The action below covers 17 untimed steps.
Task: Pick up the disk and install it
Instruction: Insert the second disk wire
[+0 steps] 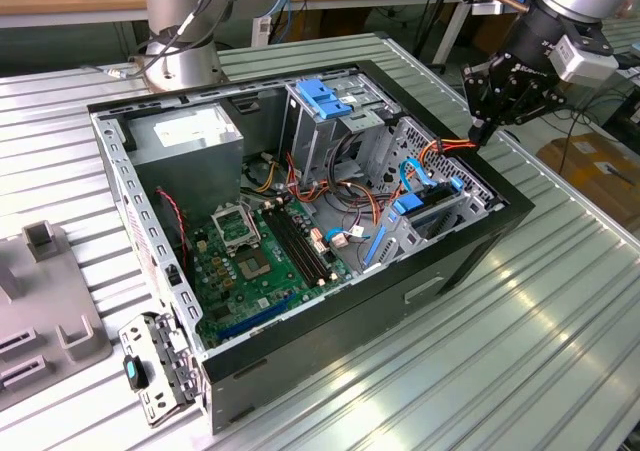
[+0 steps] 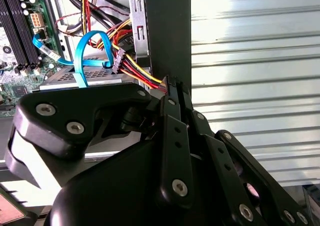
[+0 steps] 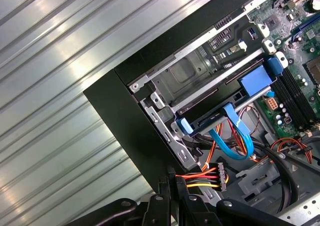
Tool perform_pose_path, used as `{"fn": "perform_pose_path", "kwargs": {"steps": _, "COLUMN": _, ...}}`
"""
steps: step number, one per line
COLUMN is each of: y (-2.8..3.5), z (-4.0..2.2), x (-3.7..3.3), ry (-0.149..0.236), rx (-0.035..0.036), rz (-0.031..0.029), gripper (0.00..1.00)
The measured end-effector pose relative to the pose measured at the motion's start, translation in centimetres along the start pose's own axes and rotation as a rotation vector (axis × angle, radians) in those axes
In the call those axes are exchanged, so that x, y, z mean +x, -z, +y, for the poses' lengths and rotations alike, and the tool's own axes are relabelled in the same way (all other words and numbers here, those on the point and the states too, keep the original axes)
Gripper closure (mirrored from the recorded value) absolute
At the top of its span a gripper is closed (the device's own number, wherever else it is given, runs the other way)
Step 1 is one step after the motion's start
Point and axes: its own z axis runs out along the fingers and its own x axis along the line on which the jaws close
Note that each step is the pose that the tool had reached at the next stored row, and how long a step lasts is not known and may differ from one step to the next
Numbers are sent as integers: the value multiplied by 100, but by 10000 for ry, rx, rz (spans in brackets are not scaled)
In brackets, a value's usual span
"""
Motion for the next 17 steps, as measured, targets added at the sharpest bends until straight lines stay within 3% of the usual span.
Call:
{"fn": "perform_pose_path", "kwargs": {"steps": 14, "y": 0, "z": 2, "x": -3, "ry": -142, "rx": -1, "rz": 10, "gripper": 84}}
{"fn": "perform_pose_path", "kwargs": {"steps": 17, "y": -2, "z": 2, "x": -3, "ry": -525, "rx": -2, "rz": 37, "gripper": 84}}
